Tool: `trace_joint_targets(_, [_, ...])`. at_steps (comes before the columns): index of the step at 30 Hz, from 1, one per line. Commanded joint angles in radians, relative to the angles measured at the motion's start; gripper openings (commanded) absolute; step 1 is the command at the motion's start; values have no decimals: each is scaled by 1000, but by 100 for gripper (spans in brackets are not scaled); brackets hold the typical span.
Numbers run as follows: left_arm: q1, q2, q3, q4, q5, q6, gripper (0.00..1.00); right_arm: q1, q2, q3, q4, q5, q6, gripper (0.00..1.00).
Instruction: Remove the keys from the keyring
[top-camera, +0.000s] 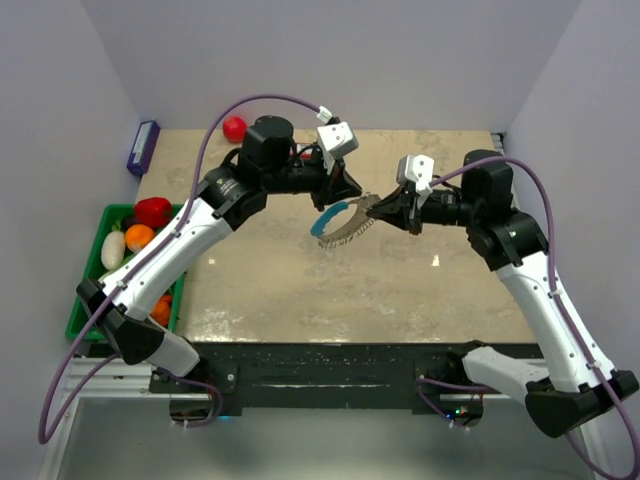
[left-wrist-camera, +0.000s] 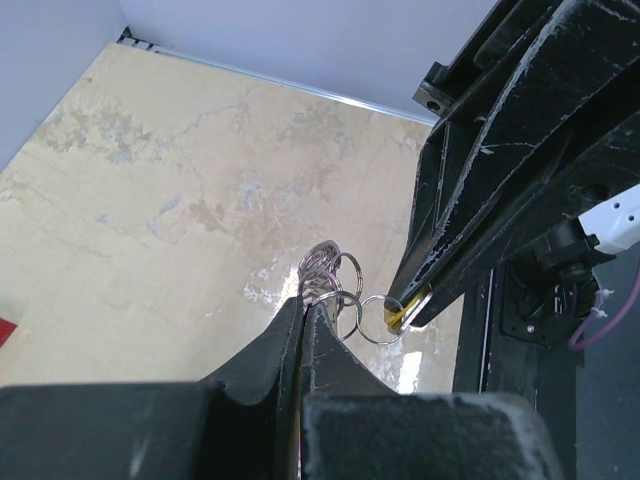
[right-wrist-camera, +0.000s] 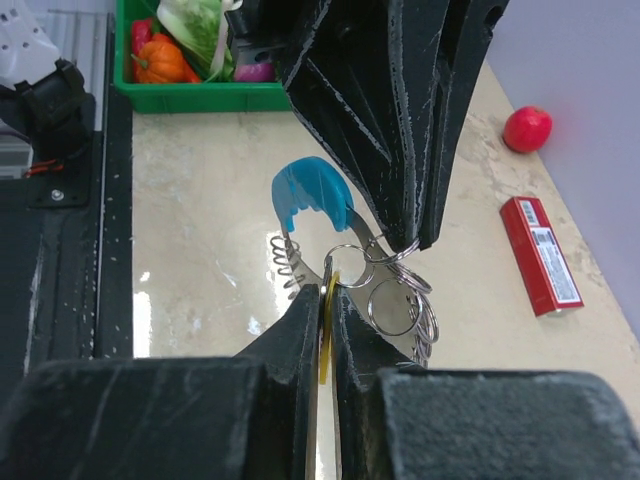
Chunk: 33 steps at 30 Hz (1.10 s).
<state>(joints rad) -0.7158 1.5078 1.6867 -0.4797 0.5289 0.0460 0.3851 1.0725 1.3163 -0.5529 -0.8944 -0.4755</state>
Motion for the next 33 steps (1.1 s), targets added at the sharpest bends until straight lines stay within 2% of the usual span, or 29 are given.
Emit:
trace_joint_targets(1, [41,-24,-4,153,-231,71,0,-9,-31,70,-101,-254,106,0])
trace_joint_targets(20, [27,-11,8,136,-227,84,0,-195,23,161,28,-547,429,0])
trace_joint_targets(24, [26,-12,5,135,-219,87,0,-213,24,135,123,-566,561,0])
trace_joint_targets(33, [19,-9,8,122,-141,103,0,-215,37,175,212,-597,682,0])
